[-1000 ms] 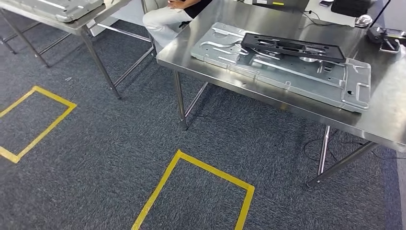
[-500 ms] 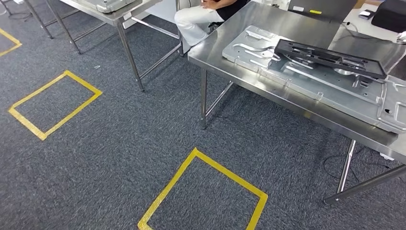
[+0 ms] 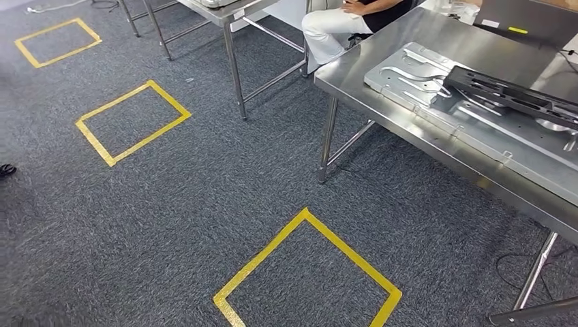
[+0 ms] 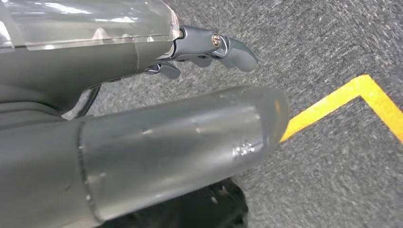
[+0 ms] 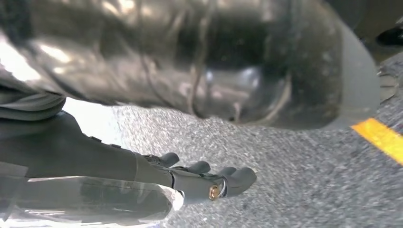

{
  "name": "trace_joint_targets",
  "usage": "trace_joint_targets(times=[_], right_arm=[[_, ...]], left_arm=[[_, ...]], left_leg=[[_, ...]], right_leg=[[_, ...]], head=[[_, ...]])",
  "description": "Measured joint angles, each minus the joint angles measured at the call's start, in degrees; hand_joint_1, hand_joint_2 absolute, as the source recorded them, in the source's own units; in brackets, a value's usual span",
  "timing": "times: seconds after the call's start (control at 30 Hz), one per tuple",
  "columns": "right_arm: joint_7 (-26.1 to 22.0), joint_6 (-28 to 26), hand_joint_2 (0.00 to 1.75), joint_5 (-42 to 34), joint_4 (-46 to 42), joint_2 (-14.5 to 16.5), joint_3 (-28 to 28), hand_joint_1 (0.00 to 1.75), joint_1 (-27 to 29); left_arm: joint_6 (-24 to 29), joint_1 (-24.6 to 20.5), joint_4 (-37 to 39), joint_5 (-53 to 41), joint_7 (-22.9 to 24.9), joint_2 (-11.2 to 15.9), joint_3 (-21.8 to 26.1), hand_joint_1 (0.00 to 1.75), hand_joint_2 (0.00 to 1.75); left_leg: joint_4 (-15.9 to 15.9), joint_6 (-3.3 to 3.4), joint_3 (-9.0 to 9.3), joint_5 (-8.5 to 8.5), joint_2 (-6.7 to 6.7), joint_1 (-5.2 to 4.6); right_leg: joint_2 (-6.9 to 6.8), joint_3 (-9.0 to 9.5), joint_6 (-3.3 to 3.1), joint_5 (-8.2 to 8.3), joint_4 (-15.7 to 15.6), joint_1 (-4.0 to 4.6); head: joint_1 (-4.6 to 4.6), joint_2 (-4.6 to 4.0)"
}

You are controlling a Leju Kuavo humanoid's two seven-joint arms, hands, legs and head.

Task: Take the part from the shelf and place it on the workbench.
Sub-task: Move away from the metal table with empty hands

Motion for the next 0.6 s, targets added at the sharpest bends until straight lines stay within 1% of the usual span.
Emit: trace_joint_targets(times=[0.03,0.07,0.1,0.13,0.17,0.2,0.23,0.27,0.3,0.33,0.37,0.4,0.43,0.47,0.5,0.53,0.57,0.6], right_arm=[[0.0,-0.01,0.0,0.0,0.0,0.0,0.0,0.0,-0.11],[0.0,-0.02,0.0,0.01,0.01,0.03,0.0,0.0,-0.26],[0.0,-0.01,0.0,0.01,0.01,0.06,0.0,0.0,-0.4],[0.05,0.02,0.0,0.02,0.01,0.09,0.0,0.0,-0.45],[0.17,0.07,0.0,0.08,0.01,0.12,0.0,0.0,-0.41],[0.36,0.18,0.0,0.13,0.04,0.14,0.0,0.0,-0.31],[0.66,0.33,0.0,0.19,0.08,0.14,0.0,0.0,-0.2],[0.94,0.53,0.0,0.26,0.12,0.15,0.0,0.0,-0.1],[1.21,0.73,0.0,0.3,0.16,0.15,0.0,0.0,-0.05],[1.46,0.92,0.0,0.34,0.19,0.15,0.0,0.0,0.0],[1.62,1.11,0.0,0.37,0.2,0.15,0.0,0.0,0.06],[1.75,1.32,0.0,0.38,0.21,0.15,0.0,0.0,0.14],[1.87,1.61,0.0,0.4,0.22,0.13,0.0,0.0,0.28],[1.94,1.89,0.0,0.45,0.24,0.11,0.0,0.0,0.41],[2.01,2.15,0.0,0.52,0.26,0.09,0.0,0.0,0.46],[2.1,2.36,0.0,0.63,0.27,0.08,0.01,0.0,0.46],[2.18,2.48,0.0,0.76,0.27,0.08,0.01,0.0,0.36],[2.24,2.56,0.0,0.91,0.27,0.1,0.01,0.0,0.25]], left_arm=[[0.0,0.01,0.0,0.0,0.01,-0.01,0.04,0.0,0.0],[0.0,0.1,0.0,0.0,0.01,-0.01,0.08,0.0,0.0],[0.0,0.2,0.0,0.0,0.02,-0.01,0.13,0.0,0.0],[0.0,0.24,0.0,0.0,0.04,-0.03,0.17,0.0,0.0],[0.01,0.23,0.0,0.01,0.07,-0.05,0.19,0.0,0.0],[0.04,0.17,0.0,0.02,0.12,-0.08,0.2,0.0,0.0],[0.08,0.12,0.0,0.03,0.18,-0.09,0.21,0.0,0.0],[0.13,0.1,0.0,0.03,0.25,-0.08,0.22,0.0,0.0],[0.19,0.11,0.0,0.04,0.32,-0.08,0.23,0.0,0.0],[0.24,0.15,0.0,0.05,0.41,-0.07,0.24,0.0,0.0],[0.28,0.2,0.0,0.05,0.53,-0.08,0.25,0.0,0.0],[0.33,0.24,0.0,0.06,0.64,-0.09,0.26,0.0,0.0],[0.37,0.25,0.01,0.06,0.76,-0.15,0.27,0.0,0.0],[0.39,0.19,0.01,0.05,0.86,-0.22,0.27,0.0,0.0],[0.42,0.12,0.01,0.05,0.94,-0.29,0.27,0.0,0.0],[0.43,0.08,0.01,0.05,1.01,-0.35,0.27,0.0,0.0],[0.46,0.1,0.0,0.05,1.04,-0.36,0.28,0.0,0.0],[0.5,0.18,0.0,0.07,1.08,-0.34,0.29,0.0,0.0]], left_leg=[[-0.33,0.32,-0.05,-0.15,-0.05,-0.19],[-0.41,0.69,-0.27,0.02,-0.57,-0.24],[-0.56,1.1,-0.31,0.21,-1.0,-0.15],[-0.74,1.51,-0.33,0.46,-1.46,-0.07],[-0.96,1.95,-0.34,0.74,-1.91,0.05],[-1.08,2.3,-0.4,1.01,-2.37,0.12],[-1.09,2.54,-0.63,1.17,-2.87,0.02],[-1.06,2.71,-0.86,1.29,-3.4,-0.09],[-1.02,2.81,-1.01,1.36,-4.01,-0.21],[-0.93,2.86,-1.11,1.41,-4.69,-0.29],[-0.79,2.86,-1.16,1.42,-5.47,-0.34],[-0.63,2.83,-1.18,1.4,-6.27,-0.36],[-0.43,2.75,-1.3,1.39,-7.03,-0.34],[-0.15,2.53,-1.52,1.37,-7.76,-0.39],[0.04,2.19,-1.84,1.43,-8.4,-0.3],[0.13,1.74,-2.19,1.55,-9.02,-0.19],[0.1,1.23,-2.45,1.74,-9.73,-0.09],[0.0,0.79,-2.64,1.92,-10.3,0.09]], right_leg=[[-0.37,0.06,0.35,-0.02,0.03,0.12],[-0.74,0.2,0.67,0.04,-0.01,0.12],[-0.74,0.3,1.01,-0.04,0.01,0.03],[0.09,0.2,1.31,-0.57,0.46,-0.1],[1.4,-0.36,1.54,-1.82,1.89,-0.22],[3.0,-1.54,1.68,-3.7,4.58,-0.33],[4.38,-3.19,1.71,-5.87,8.23,-0.34],[5.02,-4.95,1.7,-7.66,12.06,-0.33],[5.27,-6.27,1.67,-8.58,14.94,-0.32],[5.37,-6.7,1.59,-8.27,15.89,-0.32],[5.54,-6.06,1.44,-6.8,14.56,-0.31],[6.08,-4.59,1.19,-4.65,11.43,-0.31],[7.65,-2.85,0.83,-2.68,7.56,-0.32],[9.25,-1.41,0.51,-1.33,4.08,-0.34],[10.53,-0.58,0.27,-0.7,1.89,-0.28],[11.3,-0.31,0.09,-0.68,0.94,-0.17],[10.85,-0.3,0.0,-0.64,0.69,-0.02],[10.1,-0.22,-0.24,-0.46,0.5,-0.1]], head=[[0.01,0.0],[0.03,0.0],[0.01,0.01],[0.02,0.01],[0.02,0.01],[0.03,0.01],[0.04,0.0],[0.04,-0.01],[0.04,-0.01],[0.04,-0.01],[0.04,0.0],[0.04,0.0],[0.04,0.0],[0.03,0.0],[0.03,-0.01],[0.03,-0.01],[0.03,-0.01],[0.03,-0.01]])
